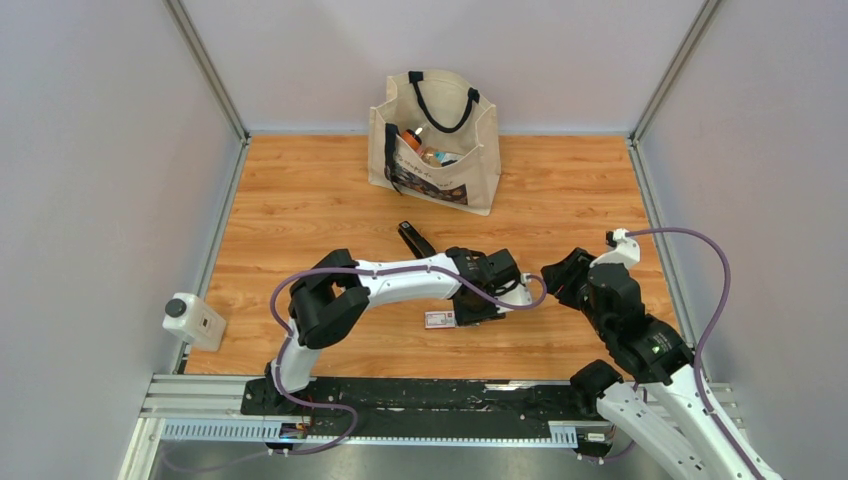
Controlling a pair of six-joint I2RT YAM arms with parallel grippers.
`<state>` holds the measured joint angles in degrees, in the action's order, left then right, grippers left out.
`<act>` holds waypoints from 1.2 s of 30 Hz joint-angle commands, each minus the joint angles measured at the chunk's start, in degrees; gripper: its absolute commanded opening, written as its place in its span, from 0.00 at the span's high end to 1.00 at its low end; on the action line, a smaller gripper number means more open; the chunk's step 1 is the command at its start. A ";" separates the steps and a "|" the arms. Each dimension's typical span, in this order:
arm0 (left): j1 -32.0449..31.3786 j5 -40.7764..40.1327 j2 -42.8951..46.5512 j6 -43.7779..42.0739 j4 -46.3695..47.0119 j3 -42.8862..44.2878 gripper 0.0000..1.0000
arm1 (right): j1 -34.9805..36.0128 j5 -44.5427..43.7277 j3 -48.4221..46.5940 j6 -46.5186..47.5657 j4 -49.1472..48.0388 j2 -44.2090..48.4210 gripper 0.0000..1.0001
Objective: Unload the staples from the stapler
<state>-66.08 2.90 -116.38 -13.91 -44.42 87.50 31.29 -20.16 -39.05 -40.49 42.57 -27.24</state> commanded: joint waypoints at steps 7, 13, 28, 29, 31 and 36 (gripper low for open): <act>-0.45 -0.35 -1.57 -0.77 -0.93 3.29 0.57 | -0.35 0.21 -0.33 0.59 -1.96 -0.26 0.50; -0.54 -0.61 -2.01 -0.85 -1.10 3.37 0.57 | -0.44 0.21 -0.33 0.76 -2.14 -0.44 0.50; -0.54 -0.61 -2.28 -1.03 -0.75 3.20 0.69 | -1.14 0.83 0.20 0.76 -2.40 -0.09 0.55; -0.54 -0.61 -2.19 -1.03 -0.75 3.20 0.70 | -1.23 0.91 0.20 0.76 -2.40 -0.09 0.55; -0.54 -0.61 -2.19 -1.12 -0.84 3.11 0.75 | -1.32 0.91 0.20 0.76 -2.40 0.00 0.55; -0.45 -0.70 -2.01 -1.12 -1.45 3.64 0.86 | -1.23 1.09 0.02 0.76 -2.49 -0.09 0.55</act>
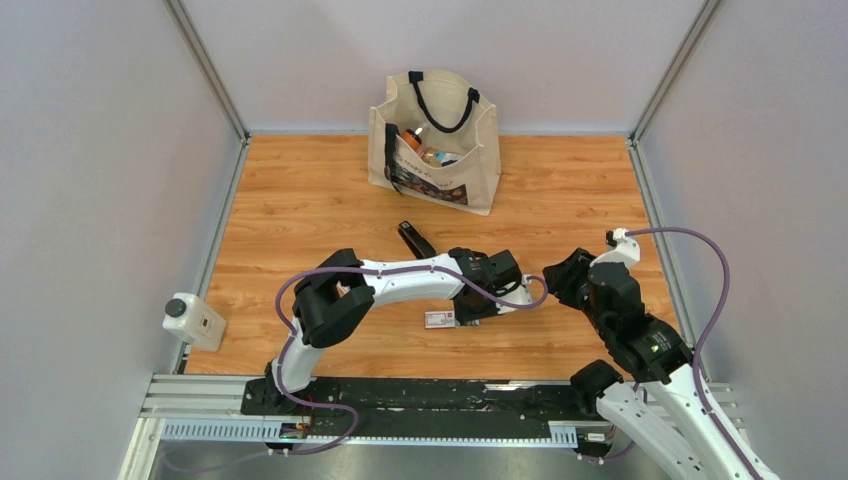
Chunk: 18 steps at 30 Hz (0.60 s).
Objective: Unload the staples from the stapler
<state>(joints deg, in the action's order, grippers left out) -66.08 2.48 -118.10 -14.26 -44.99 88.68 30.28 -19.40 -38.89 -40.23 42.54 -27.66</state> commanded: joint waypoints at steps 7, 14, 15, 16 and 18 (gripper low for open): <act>-0.45 -0.46 2.87 -1.47 -4.31 4.30 0.92 | -0.49 0.24 -1.71 0.68 -2.20 0.41 0.55; 2.96 3.83 11.65 0.37 -10.46 11.15 0.94 | -0.49 0.41 -5.66 0.76 -2.11 -0.02 0.54; 3.85 5.07 12.54 0.90 -11.34 13.77 0.94 | -0.40 0.41 -6.54 0.59 -2.11 -0.03 0.54; 4.90 6.38 13.33 2.47 -13.17 15.27 0.94 | -0.40 0.67 -6.89 0.50 -2.20 -0.03 0.54; 8.77 11.91 16.32 4.41 -14.24 18.70 0.94 | -0.40 1.64 -7.51 0.50 -3.87 0.33 0.52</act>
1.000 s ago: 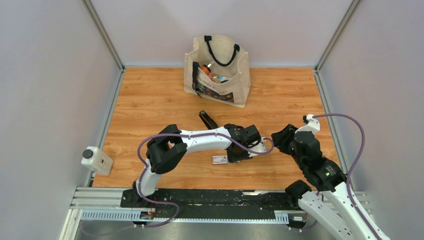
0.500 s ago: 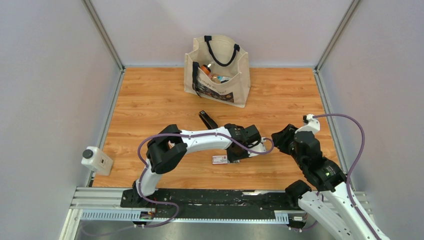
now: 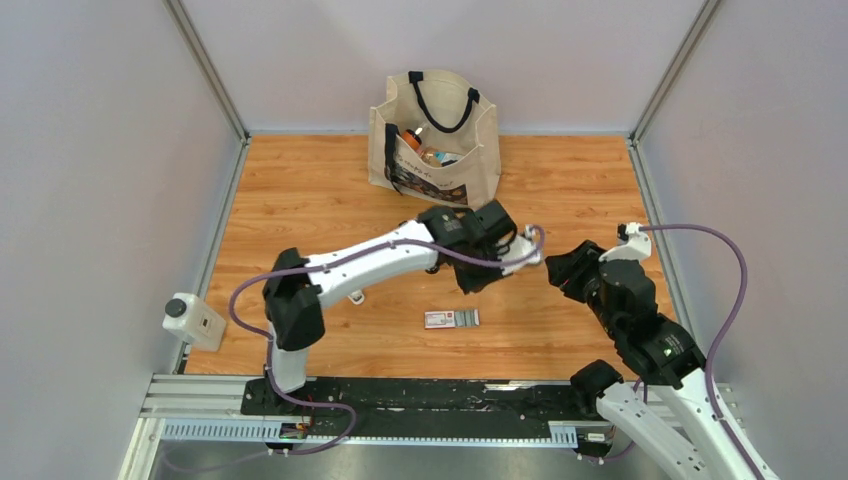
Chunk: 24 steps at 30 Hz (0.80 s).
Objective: Unload the staples from the stapler
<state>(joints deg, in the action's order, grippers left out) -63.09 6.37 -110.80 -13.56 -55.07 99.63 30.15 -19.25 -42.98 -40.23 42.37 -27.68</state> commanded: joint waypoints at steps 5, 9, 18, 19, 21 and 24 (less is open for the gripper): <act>16.12 26.00 18.93 11.53 0.39 7.07 0.93 | -0.36 14.99 -4.39 2.52 -15.43 -1.41 0.44; 23.88 41.59 25.19 23.38 13.79 -0.13 0.90 | -0.27 35.62 -4.39 3.14 -29.42 -4.21 0.38; 29.78 59.55 33.90 74.62 73.47 -23.95 0.85 | -0.09 48.68 -7.37 -6.35 -51.86 -11.69 0.43; 29.87 59.55 34.07 77.78 75.18 -24.57 0.85 | 0.17 48.86 -7.99 -6.62 -52.38 -12.74 0.43; 29.87 59.20 34.25 80.00 79.30 -25.80 0.85 | 1.04 49.30 -8.96 -7.14 -53.96 -13.62 0.44; 29.87 58.49 33.99 84.74 84.58 -27.04 0.85 | 2.54 49.39 -10.10 -7.06 -54.68 -15.38 0.46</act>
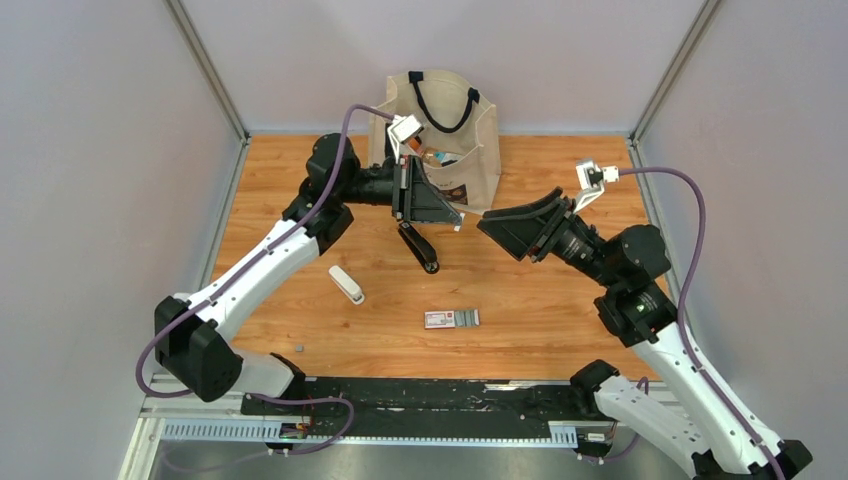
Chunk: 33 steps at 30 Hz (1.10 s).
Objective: Unload the staples from the stapler
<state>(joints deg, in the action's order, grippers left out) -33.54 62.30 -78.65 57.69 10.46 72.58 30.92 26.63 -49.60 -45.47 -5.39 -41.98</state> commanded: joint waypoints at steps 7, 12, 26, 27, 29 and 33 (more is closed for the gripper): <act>0.32 1.77 1.57 14.29 20.13 -0.06 0.85 | 4.15 2.20 -3.13 -0.76 -5.86 -2.50 0.47; 0.32 0.98 1.75 13.59 19.78 -1.03 0.85 | 5.47 1.50 -3.39 -0.67 -5.95 -3.64 0.47; 0.32 -1.22 2.89 8.49 13.63 -2.17 0.85 | 7.32 -1.50 -2.95 -1.81 -9.99 -6.63 0.53; 0.32 -1.22 2.89 8.23 13.10 -2.18 0.85 | 7.49 -1.58 -2.87 -1.90 -10.08 -6.98 0.55; 0.32 -1.31 2.98 8.05 12.92 -2.26 0.85 | 7.58 -1.76 -2.95 -2.25 -10.61 -7.33 0.58; 0.32 -1.48 2.89 7.61 12.48 -2.18 0.86 | 7.75 -2.29 -2.52 -2.51 -10.78 -7.68 0.64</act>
<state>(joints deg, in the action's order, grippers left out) -33.54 61.34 -77.89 67.35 23.35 70.54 38.13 25.41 -51.20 -47.07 -11.97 -49.76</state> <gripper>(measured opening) 0.195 0.381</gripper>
